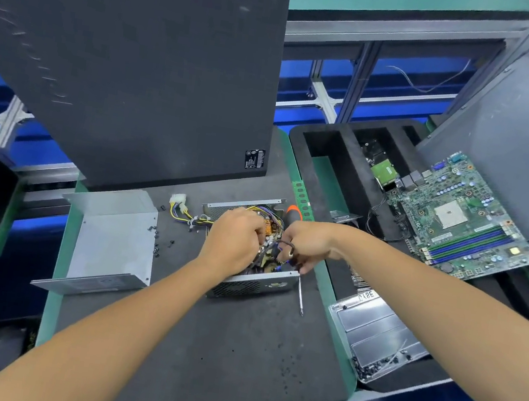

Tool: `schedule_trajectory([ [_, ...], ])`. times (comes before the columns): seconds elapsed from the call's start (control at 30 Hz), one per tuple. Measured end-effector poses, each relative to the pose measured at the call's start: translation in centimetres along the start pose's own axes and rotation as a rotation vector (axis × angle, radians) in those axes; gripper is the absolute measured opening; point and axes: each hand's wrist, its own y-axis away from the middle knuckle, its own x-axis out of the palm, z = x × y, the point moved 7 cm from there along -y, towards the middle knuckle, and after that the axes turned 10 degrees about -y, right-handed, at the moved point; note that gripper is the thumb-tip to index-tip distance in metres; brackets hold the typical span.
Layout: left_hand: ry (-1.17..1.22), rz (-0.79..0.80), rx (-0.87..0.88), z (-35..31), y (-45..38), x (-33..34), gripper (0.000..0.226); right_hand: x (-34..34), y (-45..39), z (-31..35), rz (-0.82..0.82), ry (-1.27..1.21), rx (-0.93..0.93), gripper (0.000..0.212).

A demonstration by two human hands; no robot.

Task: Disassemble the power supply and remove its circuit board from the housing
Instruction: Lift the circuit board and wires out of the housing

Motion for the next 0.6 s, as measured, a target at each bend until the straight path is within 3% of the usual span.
schedule_trajectory([
  [0.13,0.279,0.097,-0.011,-0.2,0.0,0.2,0.019,0.1,-0.4,-0.5,0.024,-0.112,0.013,0.015],
  [0.3,0.266,0.245,0.091,-1.4,-0.6,1.3,0.017,0.3,-0.3,-0.5,0.089,-0.144,-0.001,0.010],
  [0.47,0.536,0.238,-0.173,1.5,-1.4,0.7,0.022,0.2,-0.1,-0.8,0.106,-0.116,0.005,0.013],
  [0.6,0.479,0.235,-0.241,3.2,-1.0,0.2,0.015,0.0,0.0,0.4,0.040,0.043,-0.050,0.020],
])
